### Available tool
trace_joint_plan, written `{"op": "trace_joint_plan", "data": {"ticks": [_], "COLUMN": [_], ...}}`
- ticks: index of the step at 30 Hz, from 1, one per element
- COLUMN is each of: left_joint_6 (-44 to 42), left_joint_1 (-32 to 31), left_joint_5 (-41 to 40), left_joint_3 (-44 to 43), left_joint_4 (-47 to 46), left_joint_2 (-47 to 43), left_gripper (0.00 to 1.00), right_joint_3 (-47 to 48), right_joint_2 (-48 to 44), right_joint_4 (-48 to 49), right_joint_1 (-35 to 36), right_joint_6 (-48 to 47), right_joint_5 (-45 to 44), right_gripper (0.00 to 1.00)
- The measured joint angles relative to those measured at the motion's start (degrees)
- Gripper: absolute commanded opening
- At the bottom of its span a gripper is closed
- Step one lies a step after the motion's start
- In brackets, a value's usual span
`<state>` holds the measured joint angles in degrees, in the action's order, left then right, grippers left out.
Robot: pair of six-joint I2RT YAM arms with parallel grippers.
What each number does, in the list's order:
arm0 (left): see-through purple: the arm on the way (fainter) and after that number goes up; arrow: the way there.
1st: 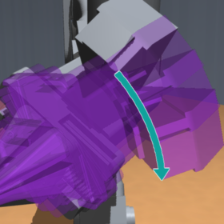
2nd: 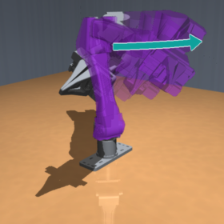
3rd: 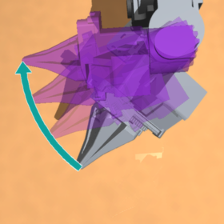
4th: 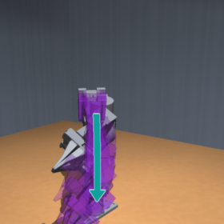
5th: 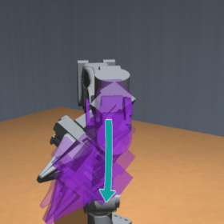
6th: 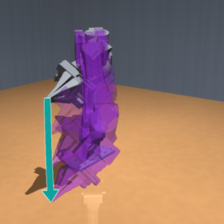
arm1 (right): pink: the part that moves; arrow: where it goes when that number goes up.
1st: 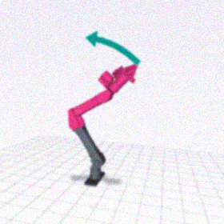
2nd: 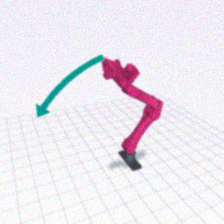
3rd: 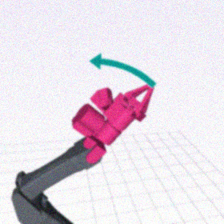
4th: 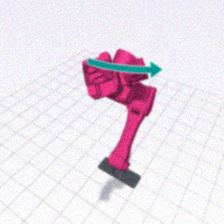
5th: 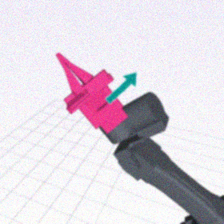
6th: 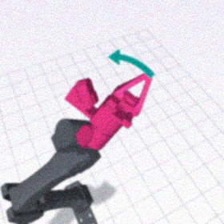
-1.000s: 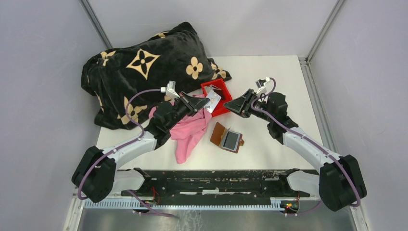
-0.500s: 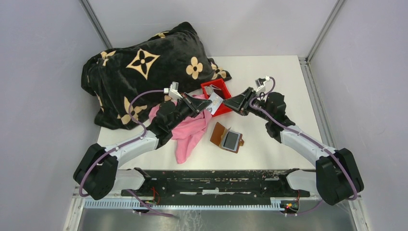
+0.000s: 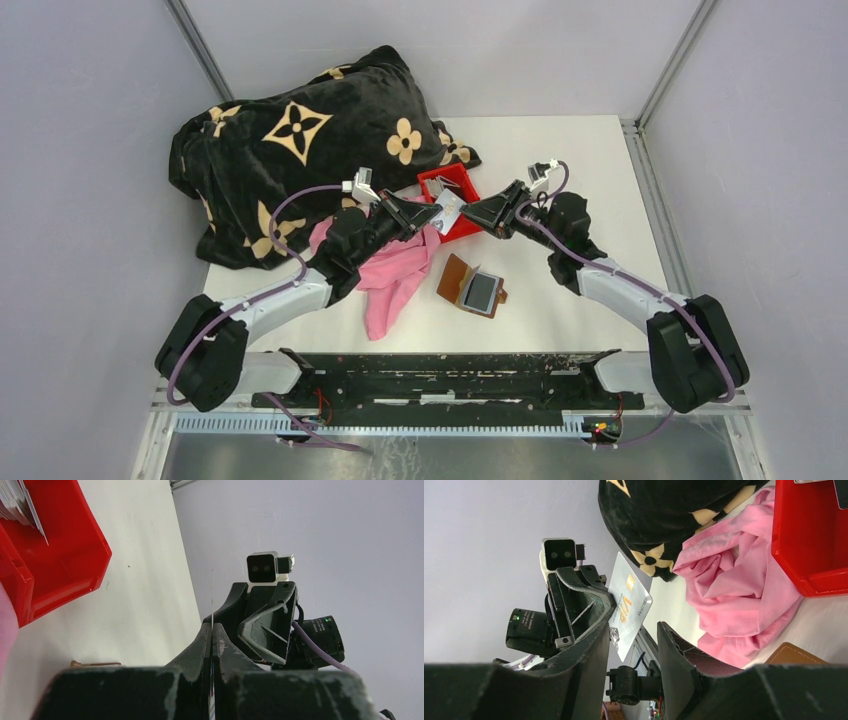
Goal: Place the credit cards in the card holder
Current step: Pick up the credit card from the storage box.
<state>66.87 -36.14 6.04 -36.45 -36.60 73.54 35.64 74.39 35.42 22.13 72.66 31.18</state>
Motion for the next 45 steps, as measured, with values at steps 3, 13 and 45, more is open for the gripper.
{"op": "trace_joint_plan", "data": {"ticks": [3,13,45], "left_joint_6": [0.24,1.09,-2.60], "left_joint_1": [-0.26,-0.74,-0.31], "left_joint_5": [-0.02,0.04,-2.36], "left_joint_3": [0.00,-0.04,6.78], "left_joint_4": [-0.28,-1.70,0.15], "left_joint_2": [0.61,1.46,1.73], "left_gripper": [0.03,0.03,0.51], "right_joint_3": [0.00,0.00,22.80], "right_joint_2": [0.74,3.74,-6.38], "right_joint_4": [1.20,4.87,-56.96], "right_joint_1": [0.00,0.74,3.26], "right_joint_6": [0.50,2.80,-25.20], "right_joint_5": [0.02,0.04,-10.16], "right_gripper": [0.45,0.40,0.01]}}
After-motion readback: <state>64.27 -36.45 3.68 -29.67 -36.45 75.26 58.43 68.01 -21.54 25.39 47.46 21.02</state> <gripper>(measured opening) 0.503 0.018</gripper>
